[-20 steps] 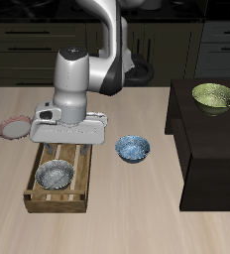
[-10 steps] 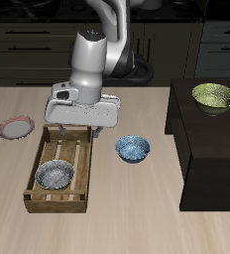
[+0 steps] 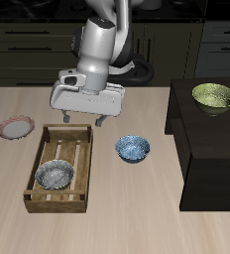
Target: Place the black bowl and the blue bowl in the wooden tray
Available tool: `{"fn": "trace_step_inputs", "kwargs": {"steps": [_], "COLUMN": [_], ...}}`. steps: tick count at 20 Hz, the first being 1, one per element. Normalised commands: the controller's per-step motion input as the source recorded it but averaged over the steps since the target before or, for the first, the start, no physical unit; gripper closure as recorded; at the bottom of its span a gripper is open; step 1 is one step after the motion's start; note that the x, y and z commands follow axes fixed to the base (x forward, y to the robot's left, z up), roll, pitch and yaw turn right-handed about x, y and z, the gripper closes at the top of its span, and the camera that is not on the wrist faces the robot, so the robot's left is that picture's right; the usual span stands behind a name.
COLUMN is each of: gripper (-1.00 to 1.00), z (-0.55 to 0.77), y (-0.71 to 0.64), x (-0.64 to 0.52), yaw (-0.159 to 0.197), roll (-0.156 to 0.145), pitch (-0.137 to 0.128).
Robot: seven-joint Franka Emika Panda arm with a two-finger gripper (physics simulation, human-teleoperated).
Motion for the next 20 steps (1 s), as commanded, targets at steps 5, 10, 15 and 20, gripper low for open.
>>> {"fn": "trace_step_inputs", "kwargs": {"steps": [5,10,15,20], "gripper": [-1.00,-1.00,-1.00,-1.00], "z": [0.25,0.11,0.03,0.13], "y": [0.19,0.12,0.29,0.21], "x": [-0.24,-0.19,-0.15,-0.17], "yaw": [0.011,0.004,0.002,0.019], "roll": [-0.010,-0.039,-0.011,-0.020], "pitch": [-0.028,-0.004,0.025,-0.029]}}
